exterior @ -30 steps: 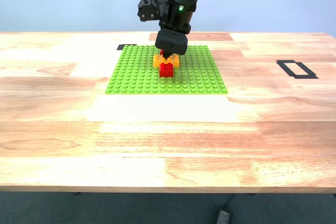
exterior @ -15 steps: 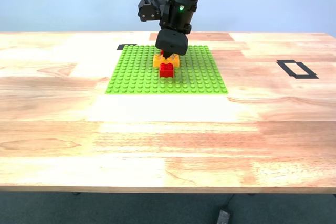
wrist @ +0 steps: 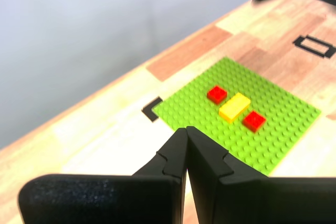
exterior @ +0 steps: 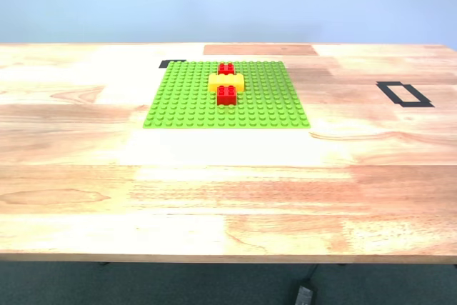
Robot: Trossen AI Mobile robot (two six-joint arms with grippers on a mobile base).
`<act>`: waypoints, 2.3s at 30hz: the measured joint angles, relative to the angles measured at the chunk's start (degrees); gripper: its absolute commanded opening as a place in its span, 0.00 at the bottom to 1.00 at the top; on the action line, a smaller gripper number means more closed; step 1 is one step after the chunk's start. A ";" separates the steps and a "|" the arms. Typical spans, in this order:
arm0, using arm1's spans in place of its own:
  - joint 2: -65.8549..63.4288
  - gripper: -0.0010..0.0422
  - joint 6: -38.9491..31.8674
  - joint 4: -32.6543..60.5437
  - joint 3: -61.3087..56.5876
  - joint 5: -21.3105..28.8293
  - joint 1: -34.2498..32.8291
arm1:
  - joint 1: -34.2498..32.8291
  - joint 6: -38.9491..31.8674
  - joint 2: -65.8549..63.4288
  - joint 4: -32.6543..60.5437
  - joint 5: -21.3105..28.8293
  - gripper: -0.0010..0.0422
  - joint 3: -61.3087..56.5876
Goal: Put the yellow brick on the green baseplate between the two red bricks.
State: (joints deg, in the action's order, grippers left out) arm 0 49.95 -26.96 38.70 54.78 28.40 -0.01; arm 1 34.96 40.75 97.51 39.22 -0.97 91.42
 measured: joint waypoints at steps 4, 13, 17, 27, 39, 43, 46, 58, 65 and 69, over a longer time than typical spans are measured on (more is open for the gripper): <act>0.52 0.02 3.02 -4.04 -0.04 -0.02 0.00 | -4.17 -2.82 -10.97 -5.75 -0.26 0.02 -7.76; -0.59 0.02 9.38 -19.63 -3.96 -11.91 0.13 | -14.62 -18.05 -38.93 -26.10 -0.33 0.02 -34.10; -5.16 0.02 11.89 -30.62 -11.34 -11.87 0.13 | -20.17 -25.66 -50.93 -34.97 0.00 0.02 -46.84; -18.69 0.02 15.85 -47.25 -32.54 -19.76 0.15 | -32.28 -37.81 -70.47 -46.10 -0.13 0.02 -70.49; -30.51 0.02 23.08 -53.00 -48.22 -26.38 0.11 | -33.57 -41.46 -84.06 -49.51 0.81 0.02 -83.62; -36.59 0.02 24.13 -52.59 -51.52 -27.10 0.11 | -33.57 -40.89 -91.43 -49.09 1.53 0.02 -86.58; -40.65 0.02 24.94 -50.03 -52.92 -27.10 0.11 | -33.55 -40.96 -96.50 -43.04 1.77 0.02 -87.41; -49.40 0.02 25.31 -39.23 -54.23 -28.44 0.11 | -33.55 -42.86 -97.20 -39.91 4.42 0.02 -90.62; -49.29 0.02 25.31 -39.21 -54.27 -28.44 0.11 | -33.53 -42.49 -97.20 -40.44 4.44 0.02 -90.86; -49.29 0.02 25.55 -39.23 -54.27 -28.41 0.11 | -33.53 -42.49 -97.20 -40.44 4.44 0.02 -90.86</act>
State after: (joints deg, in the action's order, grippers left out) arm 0 0.67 -1.41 -0.54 0.51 -0.01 0.10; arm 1 1.43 -1.74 0.32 -1.21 3.46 0.56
